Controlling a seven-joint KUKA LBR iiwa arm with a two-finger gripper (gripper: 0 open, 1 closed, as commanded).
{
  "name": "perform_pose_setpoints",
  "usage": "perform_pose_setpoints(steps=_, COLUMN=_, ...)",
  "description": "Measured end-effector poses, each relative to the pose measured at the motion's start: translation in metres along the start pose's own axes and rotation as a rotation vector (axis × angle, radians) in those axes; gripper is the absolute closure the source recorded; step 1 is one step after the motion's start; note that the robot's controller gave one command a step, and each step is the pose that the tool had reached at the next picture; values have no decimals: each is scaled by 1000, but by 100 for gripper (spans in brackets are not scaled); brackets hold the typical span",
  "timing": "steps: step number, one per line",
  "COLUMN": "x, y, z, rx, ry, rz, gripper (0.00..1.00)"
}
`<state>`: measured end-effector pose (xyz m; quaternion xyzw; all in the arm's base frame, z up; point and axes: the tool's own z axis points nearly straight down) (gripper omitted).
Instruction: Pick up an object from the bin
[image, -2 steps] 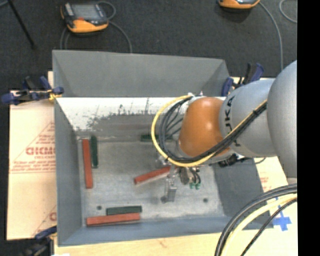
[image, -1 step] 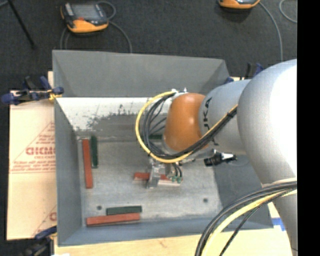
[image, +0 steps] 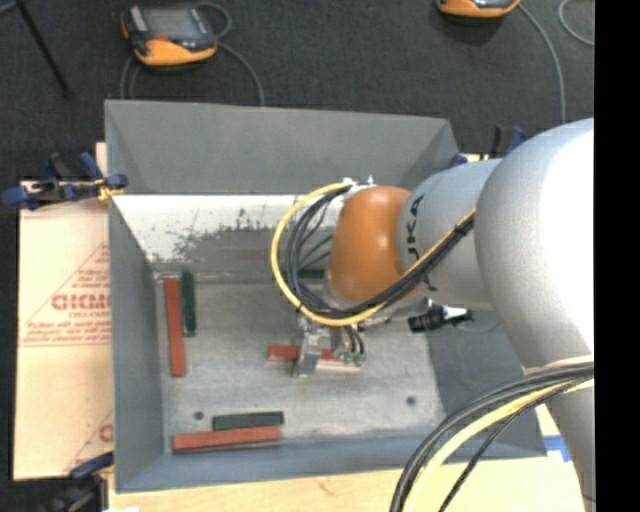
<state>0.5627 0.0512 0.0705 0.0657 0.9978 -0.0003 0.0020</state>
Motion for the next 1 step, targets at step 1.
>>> perform_pose_setpoints(steps=1, x=-80, y=-16, z=-134, rx=1, ry=0, rz=-67, gripper=100)
